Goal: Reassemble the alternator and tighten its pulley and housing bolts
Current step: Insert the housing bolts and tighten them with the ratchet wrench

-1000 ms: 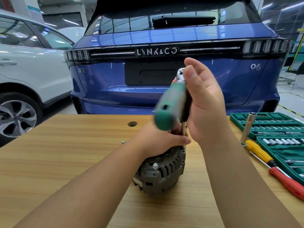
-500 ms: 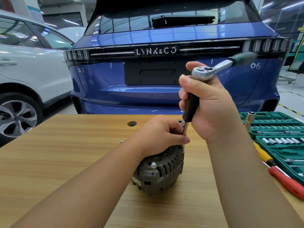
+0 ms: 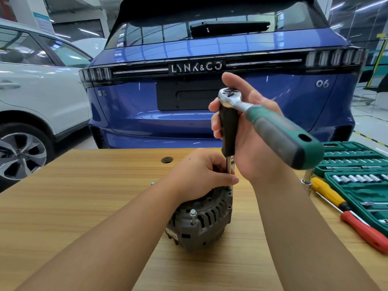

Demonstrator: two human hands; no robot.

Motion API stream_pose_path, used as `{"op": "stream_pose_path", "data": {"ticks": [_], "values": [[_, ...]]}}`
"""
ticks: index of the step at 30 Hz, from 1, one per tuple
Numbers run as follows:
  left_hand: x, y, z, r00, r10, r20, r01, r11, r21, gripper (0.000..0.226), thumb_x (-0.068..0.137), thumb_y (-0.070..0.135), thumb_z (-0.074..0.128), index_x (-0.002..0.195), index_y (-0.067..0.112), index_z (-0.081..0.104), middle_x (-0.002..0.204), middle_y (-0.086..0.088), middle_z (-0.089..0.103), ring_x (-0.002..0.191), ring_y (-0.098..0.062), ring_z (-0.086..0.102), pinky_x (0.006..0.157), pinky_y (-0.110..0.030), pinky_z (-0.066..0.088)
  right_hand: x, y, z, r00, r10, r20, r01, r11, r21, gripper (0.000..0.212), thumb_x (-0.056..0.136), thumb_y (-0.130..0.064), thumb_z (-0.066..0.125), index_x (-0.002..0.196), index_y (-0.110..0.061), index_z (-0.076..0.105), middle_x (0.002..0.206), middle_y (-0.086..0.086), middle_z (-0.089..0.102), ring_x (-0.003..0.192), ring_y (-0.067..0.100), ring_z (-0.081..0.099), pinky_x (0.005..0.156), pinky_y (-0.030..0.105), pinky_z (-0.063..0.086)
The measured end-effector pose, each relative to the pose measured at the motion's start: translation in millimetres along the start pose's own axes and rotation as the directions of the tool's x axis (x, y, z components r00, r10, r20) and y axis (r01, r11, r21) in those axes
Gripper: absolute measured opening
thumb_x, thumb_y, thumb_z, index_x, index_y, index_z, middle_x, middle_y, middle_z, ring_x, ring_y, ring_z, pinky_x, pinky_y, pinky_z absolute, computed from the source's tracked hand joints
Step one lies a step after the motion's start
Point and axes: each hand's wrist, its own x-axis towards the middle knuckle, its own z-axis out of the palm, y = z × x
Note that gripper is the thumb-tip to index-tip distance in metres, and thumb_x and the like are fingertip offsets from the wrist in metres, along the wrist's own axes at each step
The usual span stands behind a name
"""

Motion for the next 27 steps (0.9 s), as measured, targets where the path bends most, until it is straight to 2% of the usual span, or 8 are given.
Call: {"op": "stream_pose_path", "data": {"ticks": [3,5,8,10,14,19,23,27], "values": [[-1.2,-0.4,0.3,1.0,-0.012,-0.008,0.012,0.999,-0.039,0.011,0.085,0.045,0.08,0.087,0.052,0.071,0.087,0.025,0.07,0.081,0.005,0.065,0.071,-0.024,0.056,-0.9,0.8,8.2,0.993,0.022,-0.115,-0.027,0.999,-0.043,0.022,0.1,-0.022,0.053,0.121,-0.021,0.061,0.086,0.005,0.067,0.067,0.016,0.061,0.058,0.026,0.051],[0.2,-1.4,0.6,1.0,-0.001,-0.008,0.001,1.0,-0.005,0.008,0.086,0.046,0.079,0.089,0.041,0.072,0.085,0.023,0.071,0.079,0.006,0.066,0.067,-0.024,0.051,-4.8,2.8,13.4,0.982,-0.042,-0.184,0.021,0.993,-0.114,0.034,0.09,-0.028,0.065,0.122,-0.019,0.057,0.085,0.0,0.065,0.069,0.013,0.059,0.063,0.026,0.05],[1.2,0.4,0.9,1.0,0.023,0.015,-0.024,0.999,0.043,0.009,0.089,0.047,0.075,0.09,0.039,0.073,0.086,0.02,0.071,0.079,0.004,0.065,0.068,-0.023,0.049,-7.1,2.7,16.0,0.899,-0.223,-0.378,0.104,0.945,-0.309,0.028,0.084,-0.023,0.078,0.101,-0.01,0.06,0.069,-0.002,0.054,0.058,0.01,0.045,0.054,0.022,0.04],[1.6,1.4,1.5,1.0,0.021,0.017,-0.021,0.999,0.04,0.008,0.089,0.048,0.074,0.089,0.039,0.073,0.086,0.019,0.071,0.08,0.004,0.064,0.068,-0.022,0.049,-5.9,0.2,13.2,0.875,-0.237,-0.423,0.085,0.934,-0.347,0.021,0.089,-0.019,0.075,0.091,-0.008,0.057,0.065,0.005,0.043,0.055,0.016,0.035,0.05,0.024,0.033],[1.7,1.7,0.9,1.0,0.012,0.011,-0.012,0.999,0.048,0.008,0.09,0.047,0.074,0.089,0.039,0.072,0.086,0.016,0.071,0.08,0.0,0.065,0.067,-0.022,0.047,-6.1,-1.2,9.3,0.931,-0.18,-0.317,0.078,0.948,-0.309,0.02,0.095,-0.019,0.067,0.111,-0.01,0.059,0.07,-0.004,0.051,0.057,0.01,0.045,0.055,0.022,0.043],[0.5,-1.3,1.3,0.998,0.055,0.005,-0.055,0.997,-0.056,0.004,0.089,0.034,0.078,0.088,0.035,0.075,0.084,0.012,0.074,0.081,-0.007,0.069,0.075,-0.032,0.052,-6.2,8.5,20.1,0.931,-0.337,-0.142,0.249,0.868,-0.43,0.04,0.096,-0.003,0.061,0.122,-0.032,0.058,0.076,-0.013,0.056,0.062,0.012,0.05,0.059,0.023,0.047],[3.5,-8.0,2.6,0.998,0.062,-0.008,-0.062,0.997,-0.048,0.014,0.08,0.049,0.076,0.091,0.04,0.074,0.085,0.017,0.073,0.079,0.001,0.067,0.073,-0.03,0.052,-8.7,8.6,20.4,0.943,-0.305,-0.133,0.245,0.907,-0.341,0.042,0.087,-0.001,0.055,0.115,-0.032,0.064,0.081,0.009,0.054,0.068,0.02,0.046,0.061,0.031,0.044],[7.5,-9.6,5.8,0.997,0.071,-0.009,-0.072,0.996,-0.054,0.008,0.073,0.055,0.073,0.077,0.048,0.071,0.078,0.018,0.072,0.071,0.0,0.067,0.074,-0.04,0.059,-9.8,4.2,15.2,0.984,-0.131,-0.117,0.126,0.991,-0.049,0.047,0.085,-0.008,0.038,0.117,-0.023,0.069,0.09,0.022,0.043,0.07,0.034,0.037,0.062,0.034,0.038]]}}
